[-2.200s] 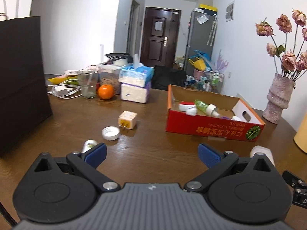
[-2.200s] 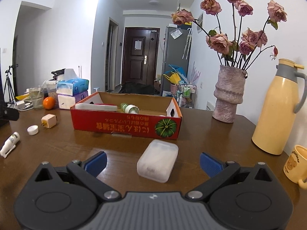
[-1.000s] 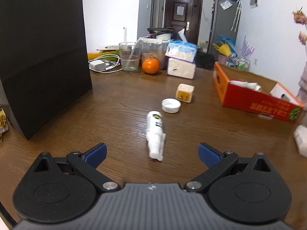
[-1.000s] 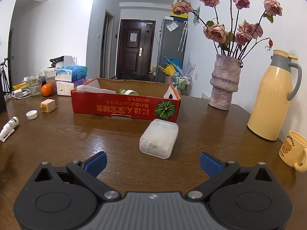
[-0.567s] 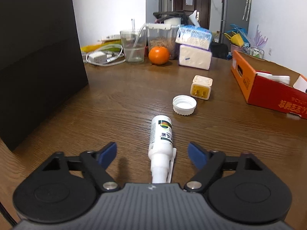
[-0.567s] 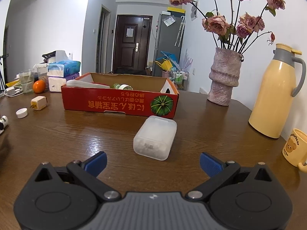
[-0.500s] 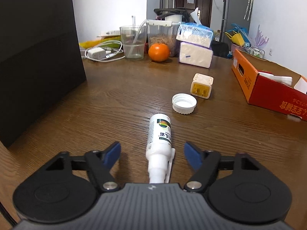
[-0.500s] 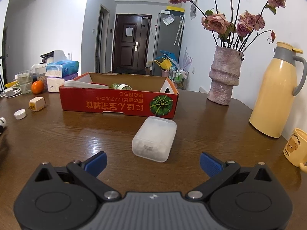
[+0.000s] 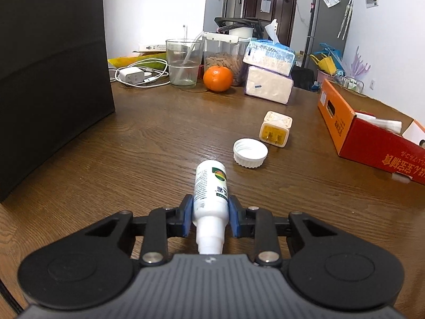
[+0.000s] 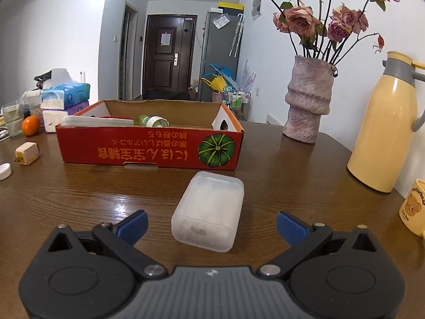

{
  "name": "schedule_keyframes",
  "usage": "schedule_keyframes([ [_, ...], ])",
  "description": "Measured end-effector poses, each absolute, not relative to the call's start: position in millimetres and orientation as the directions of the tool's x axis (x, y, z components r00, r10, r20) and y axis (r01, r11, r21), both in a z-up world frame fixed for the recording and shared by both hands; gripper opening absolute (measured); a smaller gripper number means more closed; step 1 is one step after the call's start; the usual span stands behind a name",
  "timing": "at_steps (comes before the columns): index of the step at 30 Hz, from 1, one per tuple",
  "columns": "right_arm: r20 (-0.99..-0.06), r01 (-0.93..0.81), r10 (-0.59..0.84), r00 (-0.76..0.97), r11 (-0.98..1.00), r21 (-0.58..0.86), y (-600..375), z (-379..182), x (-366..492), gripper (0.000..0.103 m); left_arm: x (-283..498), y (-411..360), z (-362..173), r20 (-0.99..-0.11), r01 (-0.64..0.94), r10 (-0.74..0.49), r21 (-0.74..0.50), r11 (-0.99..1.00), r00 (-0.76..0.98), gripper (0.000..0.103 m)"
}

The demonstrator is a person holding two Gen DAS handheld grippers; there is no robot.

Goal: Organize rigid objects
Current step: 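Lift the white spray bottle with the left tool while the right tool grasps the translucent box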

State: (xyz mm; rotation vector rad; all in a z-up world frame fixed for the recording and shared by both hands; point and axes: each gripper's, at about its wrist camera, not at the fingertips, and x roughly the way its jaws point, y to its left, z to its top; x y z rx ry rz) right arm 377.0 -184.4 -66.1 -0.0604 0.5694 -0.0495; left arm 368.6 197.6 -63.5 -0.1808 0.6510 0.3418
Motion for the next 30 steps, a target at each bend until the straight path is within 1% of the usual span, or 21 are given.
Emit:
schedule_keyframes([
  [8,-0.558,0.087,-0.116,0.822,0.993,-0.078,-181,-72,410,0.103,362,196,-59,-0.594,-0.363,0.249,-0.078,0.928,0.764,0.029],
  [15,-0.621,0.132,-0.160,0.767,0.987,-0.091,-185,-92,436,0.102,360,195,-57,-0.586,-0.361,0.247,-0.085,0.929,0.772,0.029],
  [17,-0.640,0.139,-0.160,0.752,0.987,-0.084,-187,-96,441,0.100,360,195,-57,-0.584,-0.360,0.246,-0.087,0.929,0.774,0.029],
  [19,-0.652,0.134,-0.150,0.743,0.988,-0.074,-189,-99,445,0.091,359,195,-56,-0.581,-0.359,0.245,-0.088,0.929,0.776,0.029],
  [21,-0.653,0.128,-0.132,0.745,0.990,-0.055,-190,-101,447,0.084,360,195,-57,-0.581,-0.362,0.247,-0.088,0.928,0.775,0.029],
  [23,-0.654,0.113,-0.106,0.749,0.993,-0.031,-191,-100,449,0.075,361,196,-57,-0.584,-0.362,0.247,-0.088,0.928,0.773,0.029],
  [24,-0.653,0.107,-0.093,0.752,0.994,-0.019,-191,-100,450,0.065,360,195,-57,-0.585,-0.362,0.247,-0.087,0.928,0.773,0.029],
  [30,-0.640,0.096,-0.077,0.765,0.995,-0.004,-191,-99,446,0.064,361,196,-58,-0.585,-0.367,0.253,-0.082,0.927,0.771,0.029],
])
